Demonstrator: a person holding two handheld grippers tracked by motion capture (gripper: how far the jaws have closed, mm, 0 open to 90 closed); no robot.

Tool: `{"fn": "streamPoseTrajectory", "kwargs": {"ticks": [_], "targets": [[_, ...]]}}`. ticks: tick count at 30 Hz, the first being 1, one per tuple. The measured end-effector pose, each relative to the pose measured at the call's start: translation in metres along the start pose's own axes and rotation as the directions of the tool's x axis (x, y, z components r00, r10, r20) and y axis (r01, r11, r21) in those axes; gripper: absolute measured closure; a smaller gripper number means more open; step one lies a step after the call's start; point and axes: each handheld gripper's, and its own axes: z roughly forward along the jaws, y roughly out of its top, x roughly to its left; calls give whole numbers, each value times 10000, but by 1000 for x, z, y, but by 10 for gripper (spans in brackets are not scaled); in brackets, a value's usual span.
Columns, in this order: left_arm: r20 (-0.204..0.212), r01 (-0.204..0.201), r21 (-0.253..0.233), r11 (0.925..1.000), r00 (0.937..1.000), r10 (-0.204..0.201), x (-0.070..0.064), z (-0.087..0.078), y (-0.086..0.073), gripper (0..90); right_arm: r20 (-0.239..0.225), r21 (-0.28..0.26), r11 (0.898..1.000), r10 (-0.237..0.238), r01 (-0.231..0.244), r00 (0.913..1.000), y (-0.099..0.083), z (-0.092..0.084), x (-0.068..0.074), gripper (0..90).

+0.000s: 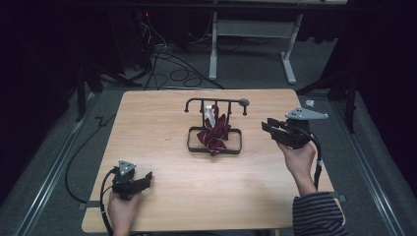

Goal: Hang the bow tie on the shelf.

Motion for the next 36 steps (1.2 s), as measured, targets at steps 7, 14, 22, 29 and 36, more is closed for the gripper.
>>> {"fn": "streamPoseTrajectory", "kwargs": {"ticks": [7, 14, 22, 29, 36], "targets": [[-27, -24, 10, 10000, 10000, 24, 0, 0, 0, 274, 55, -119, 9998, 128, -128, 9999, -7, -7, -3, 683], [-34, -33, 13, 10000, 10000, 34, 0, 0, 0, 275, 131, -135, 9995, 299, -297, 9995, -15, -13, -7, 682], [-39, -19, -16, 10000, 10000, 19, -1, 0, 0, 274, 184, -122, 9987, 498, -496, 9986, -26, -16, -10, 681], [-45, -27, -11, 10000, 10000, 27, -1, 0, 0, 274, 232, -137, 9978, 648, -645, 9976, -35, -19, -11, 681], [-54, -40, -8, 10000, 10000, 40, -1, 0, 0, 274, 241, -84, 9964, 848, -846, 9961, -46, -20, -13, 680]]}}
